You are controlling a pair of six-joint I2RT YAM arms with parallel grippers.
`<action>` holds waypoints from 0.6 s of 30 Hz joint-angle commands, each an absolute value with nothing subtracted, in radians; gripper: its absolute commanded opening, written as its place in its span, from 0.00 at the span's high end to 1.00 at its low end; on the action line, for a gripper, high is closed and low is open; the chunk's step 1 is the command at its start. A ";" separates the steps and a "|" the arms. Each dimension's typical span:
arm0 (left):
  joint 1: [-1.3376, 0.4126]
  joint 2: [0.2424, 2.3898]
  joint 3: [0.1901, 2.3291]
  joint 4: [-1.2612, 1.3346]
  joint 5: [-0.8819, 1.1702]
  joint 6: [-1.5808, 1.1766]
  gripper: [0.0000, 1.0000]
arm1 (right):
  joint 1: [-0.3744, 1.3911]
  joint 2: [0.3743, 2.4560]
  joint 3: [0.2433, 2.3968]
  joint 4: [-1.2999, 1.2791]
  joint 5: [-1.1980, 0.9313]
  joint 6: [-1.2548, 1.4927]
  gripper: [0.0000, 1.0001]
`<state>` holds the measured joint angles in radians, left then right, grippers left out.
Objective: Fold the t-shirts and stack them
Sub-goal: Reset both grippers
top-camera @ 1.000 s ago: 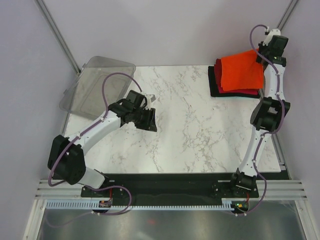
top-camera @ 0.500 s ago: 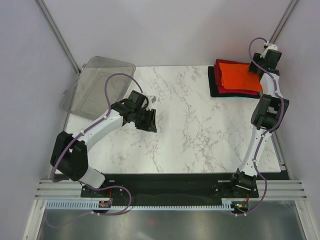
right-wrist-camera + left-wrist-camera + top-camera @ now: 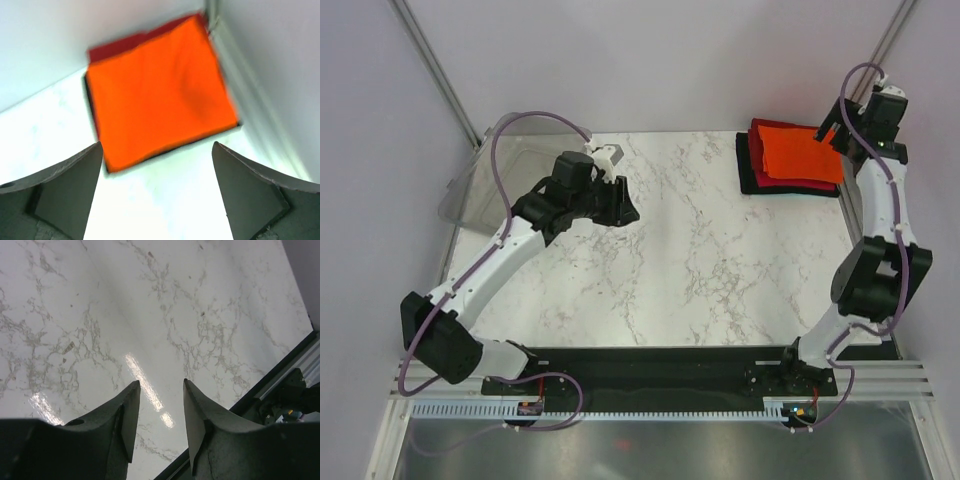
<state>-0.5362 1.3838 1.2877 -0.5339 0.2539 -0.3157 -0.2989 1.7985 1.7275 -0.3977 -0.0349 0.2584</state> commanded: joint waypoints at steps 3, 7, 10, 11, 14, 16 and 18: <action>-0.529 1.289 1.298 -0.469 0.299 -0.363 0.49 | -0.121 1.448 1.473 -0.646 -0.144 0.357 0.02; -0.529 1.220 1.244 -0.468 0.293 -0.365 0.00 | -0.048 1.211 1.283 -0.653 -0.258 0.410 0.02; -0.529 1.160 1.204 -0.472 0.307 -0.368 0.00 | -0.048 1.089 1.203 -0.677 -0.380 0.434 0.02; -0.529 1.145 1.192 -0.474 0.311 -0.370 0.00 | -0.048 1.062 1.148 -0.655 -0.434 0.445 0.02; -0.529 1.072 1.144 -0.472 0.318 -0.370 0.00 | -0.046 0.979 1.082 -0.614 -0.482 0.506 0.02; -0.529 1.017 1.111 -0.466 0.310 -0.383 0.00 | -0.043 0.931 1.051 -0.588 -0.518 0.541 0.02; -0.529 0.985 1.086 -0.440 0.299 -0.417 0.00 | -0.044 0.914 1.052 -0.591 -0.505 0.537 0.02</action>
<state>-0.5316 1.0458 1.1156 -0.4923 0.2920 -0.3622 -0.0452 0.9348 1.0641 -0.6376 -0.4438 0.4816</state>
